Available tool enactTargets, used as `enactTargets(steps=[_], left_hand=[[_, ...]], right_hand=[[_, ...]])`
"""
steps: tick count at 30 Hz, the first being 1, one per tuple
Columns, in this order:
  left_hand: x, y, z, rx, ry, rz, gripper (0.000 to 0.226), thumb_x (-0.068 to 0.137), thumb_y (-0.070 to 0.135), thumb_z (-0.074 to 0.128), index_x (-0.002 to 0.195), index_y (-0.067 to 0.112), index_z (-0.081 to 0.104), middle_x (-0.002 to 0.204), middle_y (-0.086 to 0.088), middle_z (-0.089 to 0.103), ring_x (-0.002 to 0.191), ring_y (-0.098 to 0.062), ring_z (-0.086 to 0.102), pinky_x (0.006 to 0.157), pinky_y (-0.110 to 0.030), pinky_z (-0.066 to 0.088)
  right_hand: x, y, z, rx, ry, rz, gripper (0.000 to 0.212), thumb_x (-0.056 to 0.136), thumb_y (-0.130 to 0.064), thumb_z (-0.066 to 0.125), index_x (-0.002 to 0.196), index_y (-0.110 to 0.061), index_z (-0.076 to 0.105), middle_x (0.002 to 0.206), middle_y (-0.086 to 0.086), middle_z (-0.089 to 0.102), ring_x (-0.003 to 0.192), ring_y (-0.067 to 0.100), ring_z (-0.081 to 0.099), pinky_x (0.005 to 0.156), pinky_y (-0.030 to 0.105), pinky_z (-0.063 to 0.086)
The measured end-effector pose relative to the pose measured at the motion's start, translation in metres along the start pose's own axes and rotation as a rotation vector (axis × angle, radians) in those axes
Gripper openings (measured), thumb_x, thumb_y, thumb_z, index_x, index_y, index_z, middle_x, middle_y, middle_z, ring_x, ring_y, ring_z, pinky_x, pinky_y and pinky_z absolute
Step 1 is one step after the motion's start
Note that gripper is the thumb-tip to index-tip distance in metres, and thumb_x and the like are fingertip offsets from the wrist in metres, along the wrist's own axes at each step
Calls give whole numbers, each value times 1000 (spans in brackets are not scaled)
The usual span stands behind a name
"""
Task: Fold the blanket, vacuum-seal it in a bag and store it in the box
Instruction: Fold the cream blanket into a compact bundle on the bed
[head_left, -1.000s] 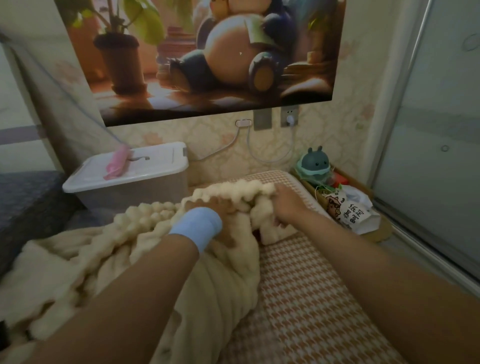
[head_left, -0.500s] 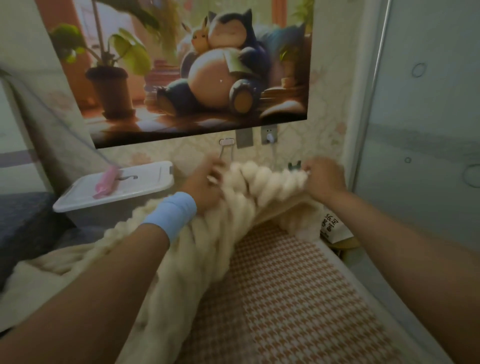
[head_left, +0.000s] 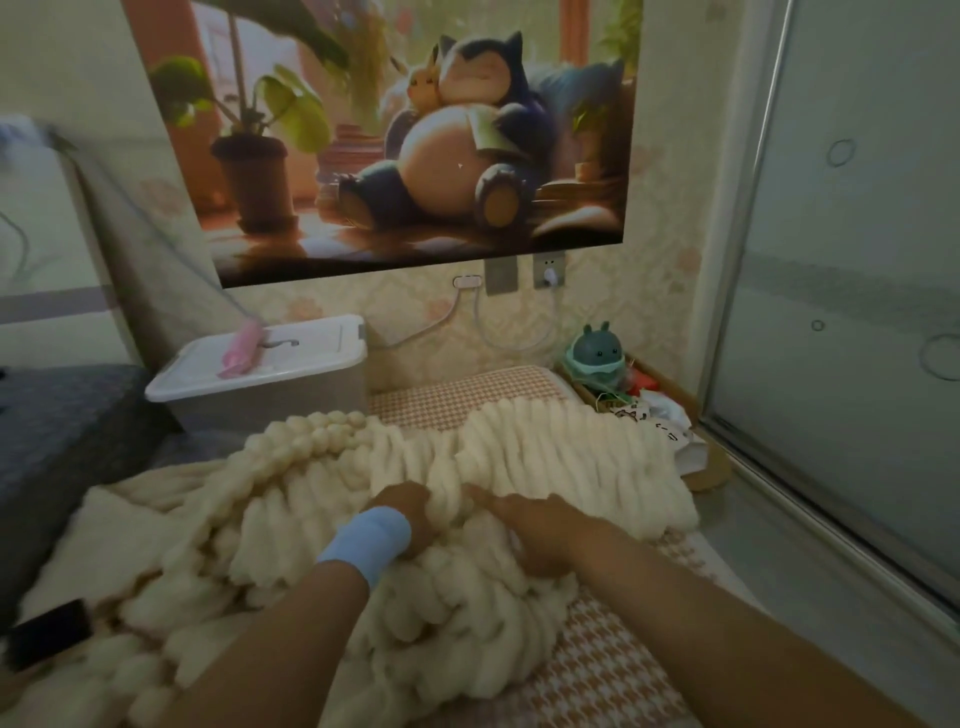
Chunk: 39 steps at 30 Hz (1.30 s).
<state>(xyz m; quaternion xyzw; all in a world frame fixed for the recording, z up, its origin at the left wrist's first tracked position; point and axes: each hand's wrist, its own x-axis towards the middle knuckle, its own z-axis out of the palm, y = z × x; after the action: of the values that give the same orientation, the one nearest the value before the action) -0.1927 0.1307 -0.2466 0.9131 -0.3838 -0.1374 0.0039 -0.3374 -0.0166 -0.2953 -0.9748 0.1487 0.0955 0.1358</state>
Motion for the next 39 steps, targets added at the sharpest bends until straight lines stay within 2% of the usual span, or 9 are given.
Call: enactTargets(steps=[4, 7, 13, 20, 23, 30, 33, 36, 39], left_hand=[[-14, 7, -21, -467, 386, 99, 38, 87, 28, 63, 125, 20, 62, 127, -5, 62, 118, -26, 55, 97, -26, 40], [-26, 30, -30, -767, 478, 185, 41, 81, 27, 73, 120, 20, 65, 114, 0, 66, 107, -19, 60, 87, -20, 41], [-62, 62, -9, -414, -704, 341, 47, 88, 27, 68, 133, 22, 56, 120, -2, 59, 105, -19, 58, 98, -33, 48], [-13, -25, -46, -137, 335, 58, 47, 87, 27, 60, 133, 33, 50, 140, 0, 49, 127, -23, 48, 104, -34, 40], [0, -82, -45, 169, 234, -303, 80, 81, 61, 55, 147, 28, 27, 154, -7, 28, 140, -30, 29, 112, -45, 25], [7, -137, -52, -60, 160, -252, 38, 90, 21, 49, 126, 15, 61, 136, -12, 52, 120, -30, 52, 100, -35, 45], [3, -141, -49, -65, 126, -271, 87, 71, 63, 54, 146, 24, 34, 149, -10, 32, 132, -34, 36, 109, -42, 36], [-15, -151, -36, -80, -62, -355, 113, 77, 57, 66, 153, 15, -7, 157, -15, 16, 140, -34, 27, 111, -40, 32], [-34, -156, -29, 22, -54, -294, 85, 88, 42, 61, 152, 13, 15, 153, -14, 29, 135, -31, 38, 106, -37, 36]], right_hand=[[-15, -1, -27, -171, 276, -41, 38, 96, -27, 50, 133, -35, 55, 126, 5, 58, 113, 29, 59, 88, 31, 39], [-46, 12, -70, -391, 346, 101, 30, 91, -22, 52, 118, -26, 64, 118, 1, 59, 107, 26, 61, 84, 32, 39], [-82, 19, -97, -546, -649, 595, 39, 93, -25, 64, 130, -10, 63, 138, 7, 58, 110, 24, 57, 102, 34, 44], [-10, -31, -61, 16, 164, 198, 47, 92, -25, 57, 139, -24, 52, 147, 5, 43, 131, 25, 45, 105, 35, 41], [27, -47, -36, 65, 38, 168, 70, 93, -32, 55, 155, -26, 24, 160, 4, 23, 144, 26, 28, 118, 41, 27], [110, -101, -39, 130, 225, 8, 90, 88, -27, 61, 159, -31, 5, 165, 4, 7, 152, 29, 10, 119, 53, 21], [116, -116, -29, 13, 128, 31, 94, 93, -41, 57, 156, -35, -13, 166, 3, 5, 152, 30, 10, 121, 54, 15], [97, -118, -10, 3, -2, 76, 75, 95, -38, 55, 157, -32, 14, 162, 5, 24, 143, 31, 32, 116, 46, 31], [63, -117, -30, -134, 196, -33, 35, 92, -23, 58, 126, -20, 59, 127, 7, 60, 113, 28, 59, 87, 32, 43]])
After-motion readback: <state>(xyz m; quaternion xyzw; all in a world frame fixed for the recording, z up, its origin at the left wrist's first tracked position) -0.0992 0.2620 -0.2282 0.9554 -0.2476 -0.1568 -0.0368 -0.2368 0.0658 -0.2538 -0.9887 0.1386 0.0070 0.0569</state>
